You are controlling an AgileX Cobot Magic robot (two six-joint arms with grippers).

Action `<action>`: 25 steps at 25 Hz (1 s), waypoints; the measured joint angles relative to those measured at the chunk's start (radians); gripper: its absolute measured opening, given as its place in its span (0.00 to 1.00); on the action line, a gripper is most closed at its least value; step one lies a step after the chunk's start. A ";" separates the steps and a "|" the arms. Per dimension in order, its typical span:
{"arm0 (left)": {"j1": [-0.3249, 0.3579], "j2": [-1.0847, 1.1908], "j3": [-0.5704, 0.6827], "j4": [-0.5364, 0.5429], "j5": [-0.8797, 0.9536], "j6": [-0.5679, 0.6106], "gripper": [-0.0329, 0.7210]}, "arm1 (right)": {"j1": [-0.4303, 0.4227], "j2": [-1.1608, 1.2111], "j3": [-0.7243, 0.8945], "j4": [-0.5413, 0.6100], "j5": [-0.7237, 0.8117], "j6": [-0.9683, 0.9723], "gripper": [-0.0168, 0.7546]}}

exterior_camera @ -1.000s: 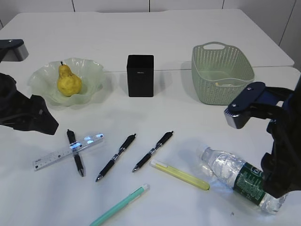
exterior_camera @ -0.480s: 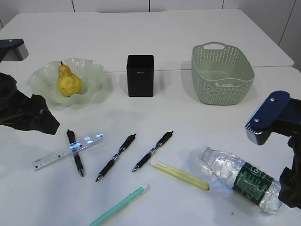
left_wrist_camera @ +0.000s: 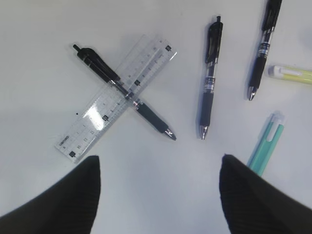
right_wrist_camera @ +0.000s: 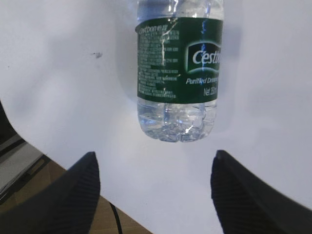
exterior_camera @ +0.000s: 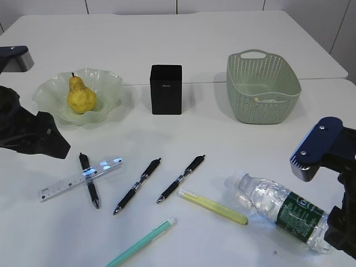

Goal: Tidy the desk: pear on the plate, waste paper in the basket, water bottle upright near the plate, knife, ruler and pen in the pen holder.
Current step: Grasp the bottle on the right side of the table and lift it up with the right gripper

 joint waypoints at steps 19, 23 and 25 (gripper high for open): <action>0.000 0.000 0.000 0.000 0.000 0.000 0.76 | -0.037 0.000 -0.004 0.056 0.001 -0.029 0.59; 0.000 0.000 0.000 0.000 0.000 0.000 0.76 | -0.037 0.000 -0.012 0.100 0.015 -0.031 0.59; 0.000 0.000 0.000 0.000 -0.002 0.000 0.76 | -0.037 0.000 -0.012 0.100 0.027 -0.031 0.59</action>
